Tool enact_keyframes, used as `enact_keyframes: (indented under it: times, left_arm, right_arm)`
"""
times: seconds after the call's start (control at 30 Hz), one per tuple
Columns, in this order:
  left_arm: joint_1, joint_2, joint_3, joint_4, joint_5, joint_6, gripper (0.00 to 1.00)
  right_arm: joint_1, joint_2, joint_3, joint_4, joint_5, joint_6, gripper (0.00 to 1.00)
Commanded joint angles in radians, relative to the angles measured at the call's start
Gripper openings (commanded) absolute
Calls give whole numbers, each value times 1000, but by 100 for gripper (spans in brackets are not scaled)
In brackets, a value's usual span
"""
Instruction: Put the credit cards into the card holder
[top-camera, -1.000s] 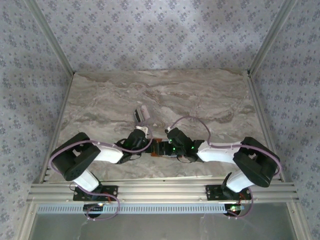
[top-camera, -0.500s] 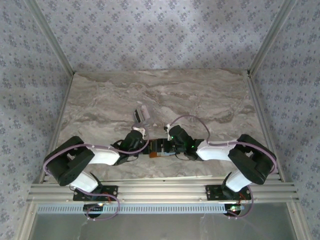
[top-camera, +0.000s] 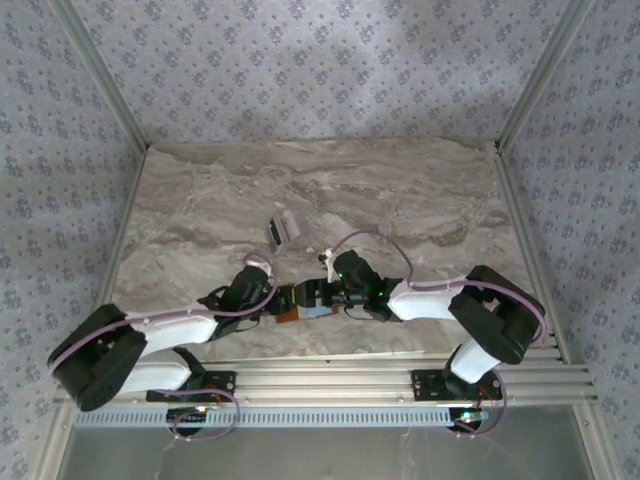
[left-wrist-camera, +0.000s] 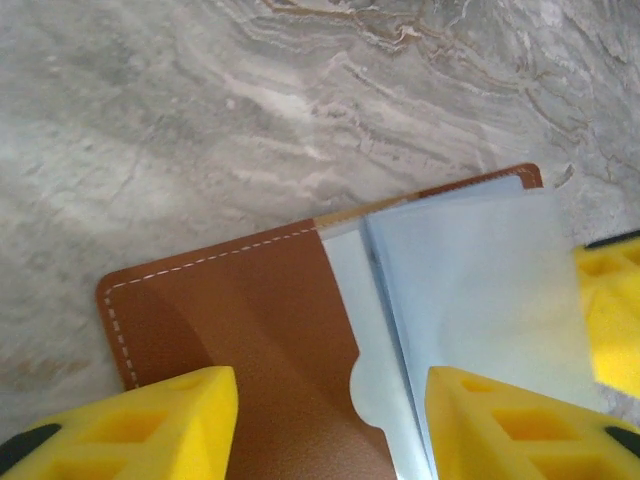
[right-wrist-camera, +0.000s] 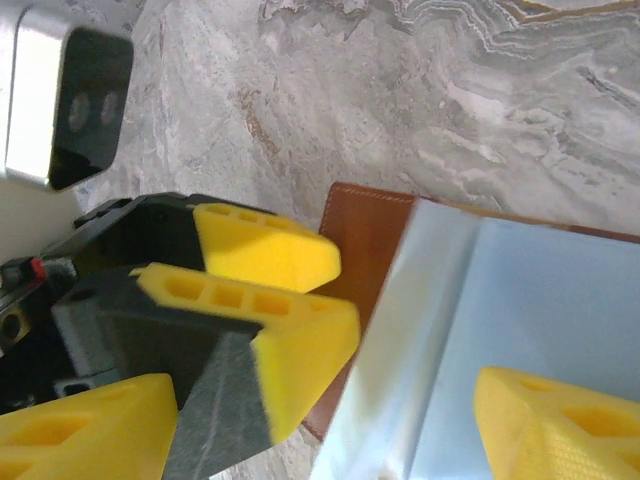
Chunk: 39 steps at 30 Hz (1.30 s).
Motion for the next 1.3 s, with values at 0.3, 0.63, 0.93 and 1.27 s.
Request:
enact_keyframes:
  times: [0.3,0.63,0.93,1.27]
  left_arm:
    - [3,-195,-7,-196,9,27,58]
    - [3,-102,-8,-146,14,36,29]
    - [-8,31,3,-45,30,35,23]
    - [-11,96,38,-11,30,23,23]
  right_arm:
    - [13,42,34,-46,27,-22,79]
    - [47,21,50,-126,122,-44,58]
    - [58,14,41,-119,136,-47,54]
    - [66,75,54,-61,89,-42,59]
